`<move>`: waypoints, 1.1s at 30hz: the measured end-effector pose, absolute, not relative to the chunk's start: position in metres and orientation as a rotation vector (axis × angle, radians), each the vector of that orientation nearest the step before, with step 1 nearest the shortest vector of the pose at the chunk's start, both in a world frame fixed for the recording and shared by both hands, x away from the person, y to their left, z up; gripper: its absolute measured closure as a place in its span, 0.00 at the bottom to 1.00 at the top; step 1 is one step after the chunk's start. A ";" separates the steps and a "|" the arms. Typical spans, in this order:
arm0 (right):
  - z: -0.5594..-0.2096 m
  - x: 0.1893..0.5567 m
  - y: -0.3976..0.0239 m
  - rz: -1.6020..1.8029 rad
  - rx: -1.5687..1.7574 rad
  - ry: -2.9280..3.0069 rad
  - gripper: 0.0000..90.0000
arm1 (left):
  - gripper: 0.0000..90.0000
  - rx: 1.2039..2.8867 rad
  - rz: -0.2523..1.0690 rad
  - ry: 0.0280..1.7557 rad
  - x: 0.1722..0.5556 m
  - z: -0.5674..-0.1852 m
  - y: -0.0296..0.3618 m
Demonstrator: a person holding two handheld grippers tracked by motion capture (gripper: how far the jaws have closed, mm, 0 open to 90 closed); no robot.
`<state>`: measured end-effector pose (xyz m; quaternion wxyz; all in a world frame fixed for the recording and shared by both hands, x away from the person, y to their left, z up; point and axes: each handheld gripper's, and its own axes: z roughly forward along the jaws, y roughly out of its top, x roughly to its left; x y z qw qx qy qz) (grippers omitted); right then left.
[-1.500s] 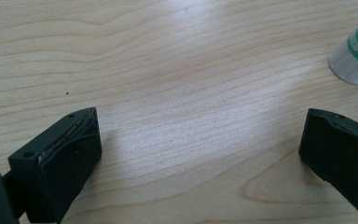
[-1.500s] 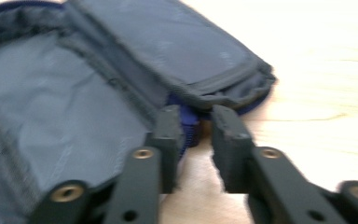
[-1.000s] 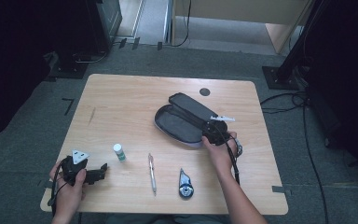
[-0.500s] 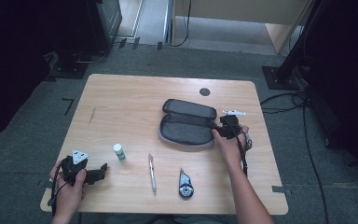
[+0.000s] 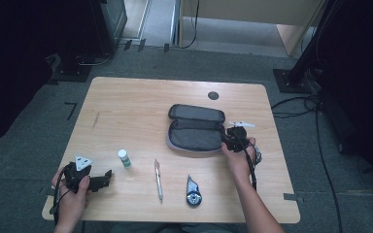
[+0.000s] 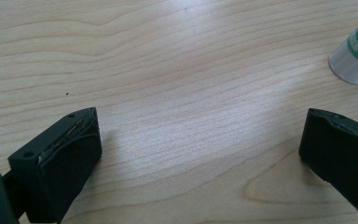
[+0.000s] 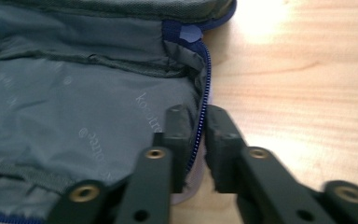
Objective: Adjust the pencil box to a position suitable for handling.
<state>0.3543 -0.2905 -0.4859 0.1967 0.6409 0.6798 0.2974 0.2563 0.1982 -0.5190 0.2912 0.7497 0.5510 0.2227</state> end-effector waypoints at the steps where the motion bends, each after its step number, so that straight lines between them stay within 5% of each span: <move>1: -0.486 0.357 -0.289 0.823 1.780 1.911 0.98 | 0.00 1.999 0.593 1.469 0.256 -0.519 0.198; 23: -0.490 0.329 -0.235 0.956 1.718 1.976 0.97 | 0.00 2.000 0.593 1.469 0.256 -0.519 0.198; 26: -0.489 0.321 -0.232 0.997 1.715 1.973 0.77 | 0.00 1.999 0.593 1.469 0.256 -0.519 0.198; 27: -0.489 0.321 -0.232 0.997 1.715 1.973 0.77 | 0.00 1.999 0.593 1.469 0.256 -0.519 0.198; 29: -0.485 0.315 -0.231 1.029 1.693 1.993 0.59 | 0.00 1.998 0.592 1.469 0.256 -0.519 0.198; 30: -0.485 0.315 -0.231 1.029 1.693 1.993 0.59 | 0.00 1.996 0.592 1.470 0.256 -0.519 0.198; 33: -0.478 0.304 -0.232 1.083 1.666 2.029 0.27 | 0.00 1.997 0.592 1.469 0.256 -0.519 0.198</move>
